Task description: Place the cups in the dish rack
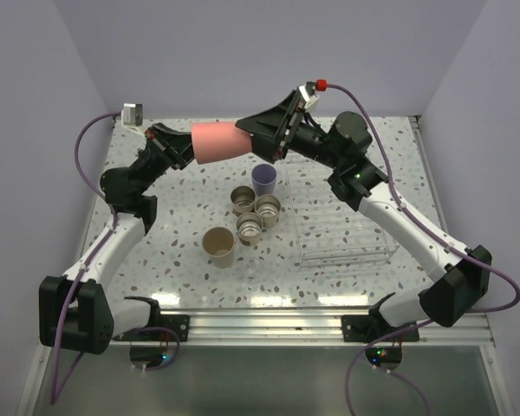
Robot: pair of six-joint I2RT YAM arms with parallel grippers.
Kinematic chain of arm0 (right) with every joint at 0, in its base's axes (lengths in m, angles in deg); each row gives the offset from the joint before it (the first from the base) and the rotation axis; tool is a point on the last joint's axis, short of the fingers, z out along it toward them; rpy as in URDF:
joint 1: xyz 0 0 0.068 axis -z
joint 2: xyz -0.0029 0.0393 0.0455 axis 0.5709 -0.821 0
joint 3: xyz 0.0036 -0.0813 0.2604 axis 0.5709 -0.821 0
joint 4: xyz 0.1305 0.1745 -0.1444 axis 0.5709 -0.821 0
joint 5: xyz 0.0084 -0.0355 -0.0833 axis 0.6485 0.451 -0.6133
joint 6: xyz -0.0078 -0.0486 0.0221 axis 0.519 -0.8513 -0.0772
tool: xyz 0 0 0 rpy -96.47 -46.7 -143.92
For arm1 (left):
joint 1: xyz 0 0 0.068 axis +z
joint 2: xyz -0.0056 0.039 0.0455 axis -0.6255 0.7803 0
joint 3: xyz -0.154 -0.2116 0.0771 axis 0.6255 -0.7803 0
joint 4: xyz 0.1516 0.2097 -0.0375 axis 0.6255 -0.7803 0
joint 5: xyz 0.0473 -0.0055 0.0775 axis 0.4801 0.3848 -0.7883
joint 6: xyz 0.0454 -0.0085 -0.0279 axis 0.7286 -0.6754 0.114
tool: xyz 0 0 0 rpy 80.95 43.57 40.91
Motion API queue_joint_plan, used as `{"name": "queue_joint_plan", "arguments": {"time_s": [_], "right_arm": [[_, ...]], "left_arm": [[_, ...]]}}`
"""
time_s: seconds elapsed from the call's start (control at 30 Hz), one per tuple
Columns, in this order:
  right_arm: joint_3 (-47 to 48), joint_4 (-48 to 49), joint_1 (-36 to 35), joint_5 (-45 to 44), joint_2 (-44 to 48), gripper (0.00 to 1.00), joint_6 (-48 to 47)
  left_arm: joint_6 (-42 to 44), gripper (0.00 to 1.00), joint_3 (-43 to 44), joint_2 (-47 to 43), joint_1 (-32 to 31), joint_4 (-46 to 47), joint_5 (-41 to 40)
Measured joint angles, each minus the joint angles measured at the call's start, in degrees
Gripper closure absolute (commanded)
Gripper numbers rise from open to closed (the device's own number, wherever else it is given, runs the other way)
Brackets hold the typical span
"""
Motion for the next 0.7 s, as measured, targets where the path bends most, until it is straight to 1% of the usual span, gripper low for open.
{"name": "queue_joint_plan", "arguments": {"time_s": [0.2, 0.3, 0.43, 0.47, 0.5, 0.53, 0.6, 0.63, 0.67, 0.7], "right_arm": [[0.00, 2.36, -0.70, 0.07, -0.83, 0.02, 1.57], [0.00, 2.64, -0.74, 0.28, -1.05, 0.05, 2.05], [-0.02, 2.82, -0.72, 0.42, -1.14, 0.14, 2.12], [-0.02, 2.82, -0.70, 0.42, -1.14, 0.22, 2.12], [-0.04, 2.82, -0.70, 0.44, -1.14, 0.26, 1.99], [-0.09, 2.73, -0.66, 0.44, -1.18, 0.37, 2.08], [-0.11, 2.84, -0.50, 0.44, -1.33, 0.47, 1.88], [-0.11, 2.91, -0.39, 0.39, -1.49, 0.55, 1.79], [-0.13, 2.91, -0.31, 0.48, -1.60, 0.65, 1.79], [-0.13, 2.82, -0.26, 0.44, -1.70, 0.71, 1.86]], "left_arm": [[0.28, 1.00, 0.00, 1.36, -2.12, 0.09, -1.33], [0.74, 1.00, 0.00, 1.38, -2.34, 0.07, -2.23], [1.57, 1.00, 0.00, 1.38, -3.06, 0.02, -3.74], [1.70, 1.00, 0.00, 1.38, -3.32, -0.04, -4.07], [1.84, 1.00, 0.00, 1.38, -3.48, -0.04, -4.35], [1.97, 1.00, 0.00, 1.36, -3.74, 0.00, -4.85], [2.19, 1.00, 0.00, 1.33, -3.89, -0.15, -5.42], [2.32, 1.00, -0.04, 1.33, -3.89, -0.39, -5.70], [2.62, 1.00, -0.15, 1.33, -3.91, -0.63, -5.84], [2.80, 1.00, -0.28, 1.33, -3.96, -0.79, -5.99]]}}
